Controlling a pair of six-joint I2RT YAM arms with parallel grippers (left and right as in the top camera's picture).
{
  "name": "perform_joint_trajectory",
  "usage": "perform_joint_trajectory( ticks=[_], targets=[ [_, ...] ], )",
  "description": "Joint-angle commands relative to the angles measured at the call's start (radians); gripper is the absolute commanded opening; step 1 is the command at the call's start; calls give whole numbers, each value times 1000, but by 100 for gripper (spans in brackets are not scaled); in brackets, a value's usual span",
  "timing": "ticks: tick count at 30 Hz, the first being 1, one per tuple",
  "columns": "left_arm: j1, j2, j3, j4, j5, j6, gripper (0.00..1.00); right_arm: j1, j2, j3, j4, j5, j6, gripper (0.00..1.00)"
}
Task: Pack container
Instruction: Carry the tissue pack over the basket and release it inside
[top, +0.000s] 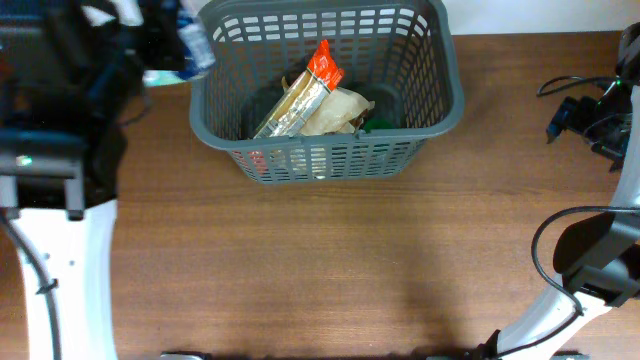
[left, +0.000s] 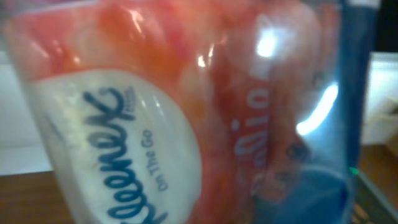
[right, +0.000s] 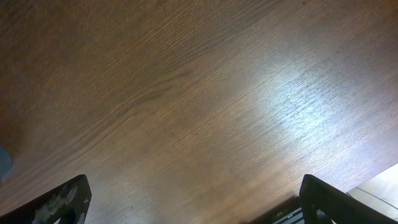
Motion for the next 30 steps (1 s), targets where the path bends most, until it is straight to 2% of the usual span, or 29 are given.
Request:
perform_joint_trajectory(
  ticks=[1, 12, 25, 27, 29, 30],
  targets=[
    [-103, 70, 6, 23, -47, -8, 2, -7, 2, -5, 3, 2, -3, 99],
    [-254, 354, 6, 27, -51, -8, 2, -7, 2, -5, 3, 2, -3, 99],
    [-285, 529, 5, -75, -28, 4, 2, -7, 2, -5, 2, 2, -3, 99],
    [-285, 532, 5, -90, -28, 16, 7, -7, 2, -5, 2, 2, -3, 99],
    [-285, 532, 5, -98, -28, 23, 19, -7, 2, -5, 3, 2, -3, 99],
    [-285, 532, 5, -100, -28, 23, 34, -7, 2, -5, 2, 2, -3, 99]
  ],
)
